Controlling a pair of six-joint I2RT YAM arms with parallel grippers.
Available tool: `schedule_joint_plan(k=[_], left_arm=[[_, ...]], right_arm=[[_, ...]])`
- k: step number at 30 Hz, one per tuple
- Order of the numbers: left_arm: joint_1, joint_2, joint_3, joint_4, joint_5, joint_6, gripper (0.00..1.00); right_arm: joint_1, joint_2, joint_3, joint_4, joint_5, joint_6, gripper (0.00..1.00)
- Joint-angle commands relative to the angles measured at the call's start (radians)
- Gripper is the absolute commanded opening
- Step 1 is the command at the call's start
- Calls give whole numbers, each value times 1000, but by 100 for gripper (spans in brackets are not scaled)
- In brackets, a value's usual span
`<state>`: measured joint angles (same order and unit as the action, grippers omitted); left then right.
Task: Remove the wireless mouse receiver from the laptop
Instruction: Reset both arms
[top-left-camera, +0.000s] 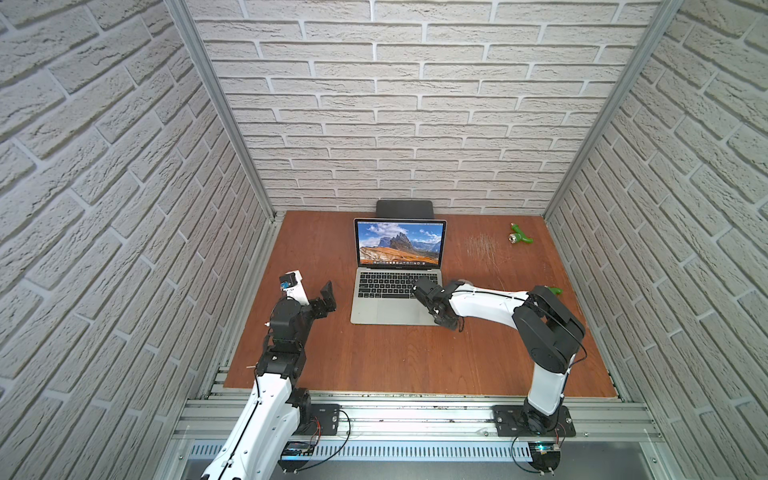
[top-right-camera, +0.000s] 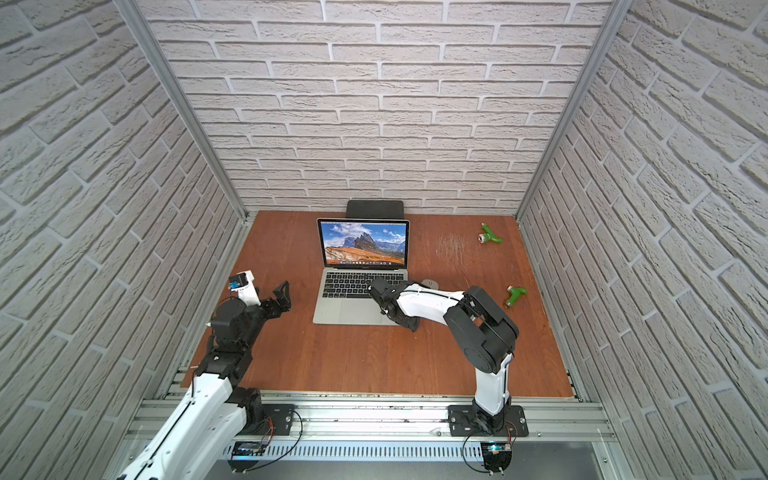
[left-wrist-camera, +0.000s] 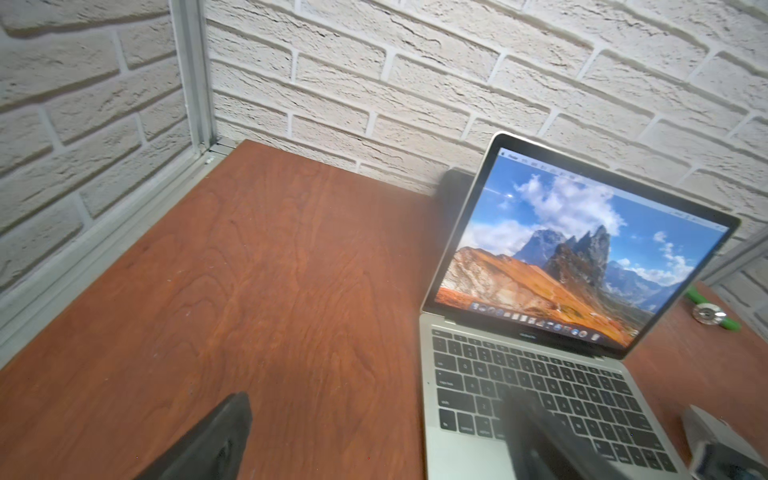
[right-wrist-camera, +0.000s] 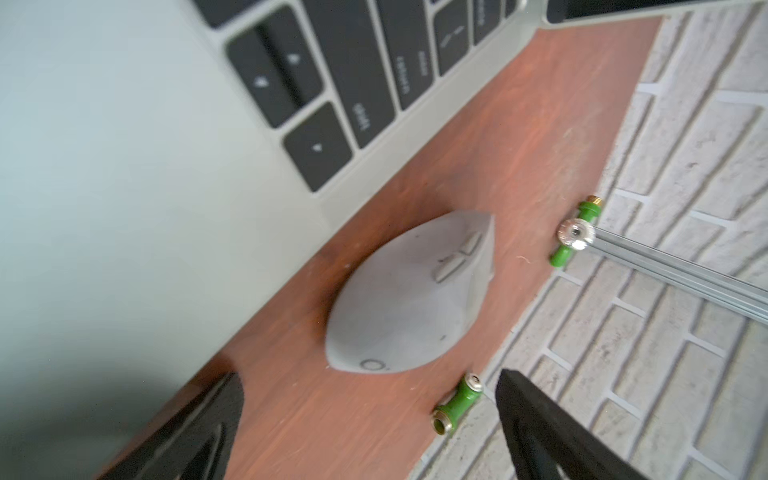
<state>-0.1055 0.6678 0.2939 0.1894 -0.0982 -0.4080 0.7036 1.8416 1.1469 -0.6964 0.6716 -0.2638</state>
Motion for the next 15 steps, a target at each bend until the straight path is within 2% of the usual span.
schedule_joint_plan(k=[1, 3, 5, 8, 12, 15], left_arm=[[8, 46, 29, 87, -201, 132, 98], [9, 111, 0, 195, -302, 213, 98], [12, 226, -21, 327, -357, 323, 98], [27, 401, 24, 363, -432, 393, 98], [115, 524, -50, 578, -292, 360, 98], [173, 573, -62, 644, -150, 355, 98]], right_arm=[[-68, -163, -33, 43, -143, 71, 97], [-153, -316, -141, 247, -239, 99, 97], [-264, -493, -315, 528, -337, 117, 98], [-411, -614, -519, 865, -383, 130, 99], [-543, -561, -593, 1010, -379, 164, 100], [-626, -522, -702, 1247, -464, 219, 100]])
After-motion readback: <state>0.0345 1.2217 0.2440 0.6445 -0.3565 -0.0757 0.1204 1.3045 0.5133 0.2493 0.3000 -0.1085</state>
